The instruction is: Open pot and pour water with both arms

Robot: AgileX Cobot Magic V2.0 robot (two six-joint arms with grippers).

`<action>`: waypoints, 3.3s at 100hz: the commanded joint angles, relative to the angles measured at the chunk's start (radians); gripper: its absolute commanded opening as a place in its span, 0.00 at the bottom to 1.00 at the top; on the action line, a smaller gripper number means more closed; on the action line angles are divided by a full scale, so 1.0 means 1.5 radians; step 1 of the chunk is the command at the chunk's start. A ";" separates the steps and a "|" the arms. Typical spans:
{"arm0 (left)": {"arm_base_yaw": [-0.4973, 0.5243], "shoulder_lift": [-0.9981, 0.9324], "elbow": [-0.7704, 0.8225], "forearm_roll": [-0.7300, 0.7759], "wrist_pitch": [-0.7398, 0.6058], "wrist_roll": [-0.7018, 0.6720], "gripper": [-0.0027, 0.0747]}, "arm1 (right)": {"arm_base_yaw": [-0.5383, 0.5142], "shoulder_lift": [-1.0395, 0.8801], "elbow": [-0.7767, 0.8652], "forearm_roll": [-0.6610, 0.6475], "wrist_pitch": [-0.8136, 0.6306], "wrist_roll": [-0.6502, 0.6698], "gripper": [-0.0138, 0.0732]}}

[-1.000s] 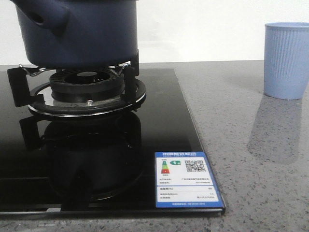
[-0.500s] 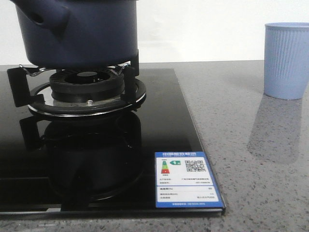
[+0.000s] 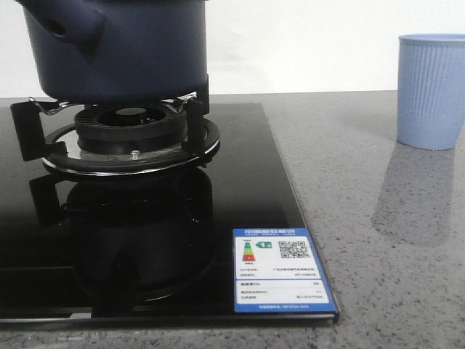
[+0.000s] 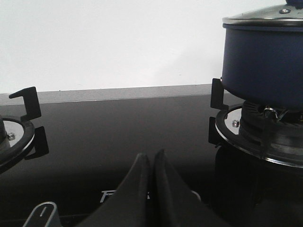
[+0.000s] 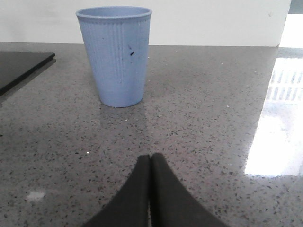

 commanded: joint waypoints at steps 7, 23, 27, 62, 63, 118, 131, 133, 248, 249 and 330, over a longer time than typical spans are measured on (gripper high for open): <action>0.002 -0.016 0.010 -0.006 -0.051 -0.008 0.01 | -0.003 -0.014 0.010 -0.008 -0.065 -0.002 0.09; 0.002 -0.016 0.010 -0.041 -0.061 -0.008 0.01 | -0.003 -0.014 0.010 0.042 -0.080 -0.002 0.09; 0.002 -0.016 0.010 -0.080 -0.061 -0.008 0.01 | -0.003 -0.014 0.010 0.075 -0.083 -0.002 0.09; 0.002 -0.016 0.010 -0.281 -0.074 -0.008 0.01 | -0.003 -0.014 0.010 0.227 -0.139 -0.002 0.09; 0.002 -0.016 0.010 -0.281 -0.074 -0.008 0.01 | -0.003 -0.014 0.010 0.227 -0.139 -0.002 0.09; 0.002 -0.016 -0.020 -0.549 -0.069 0.005 0.01 | -0.003 -0.014 -0.015 0.399 -0.064 -0.015 0.09; 0.002 -0.013 -0.082 -0.480 -0.010 0.042 0.01 | -0.002 -0.009 -0.061 0.374 -0.017 -0.032 0.09; 0.002 -0.010 -0.096 -0.469 0.001 0.051 0.01 | -0.002 -0.006 -0.068 0.374 -0.012 -0.042 0.09; -0.126 0.365 -0.473 -0.477 0.231 0.333 0.72 | 0.120 0.307 -0.425 0.403 0.203 -0.340 0.51; -0.126 0.366 -0.473 -0.479 0.231 0.333 0.71 | 0.120 0.307 -0.425 0.404 0.201 -0.340 0.53; -0.126 0.668 -0.568 -0.807 0.211 0.684 0.80 | 0.120 0.307 -0.425 0.414 0.200 -0.340 0.81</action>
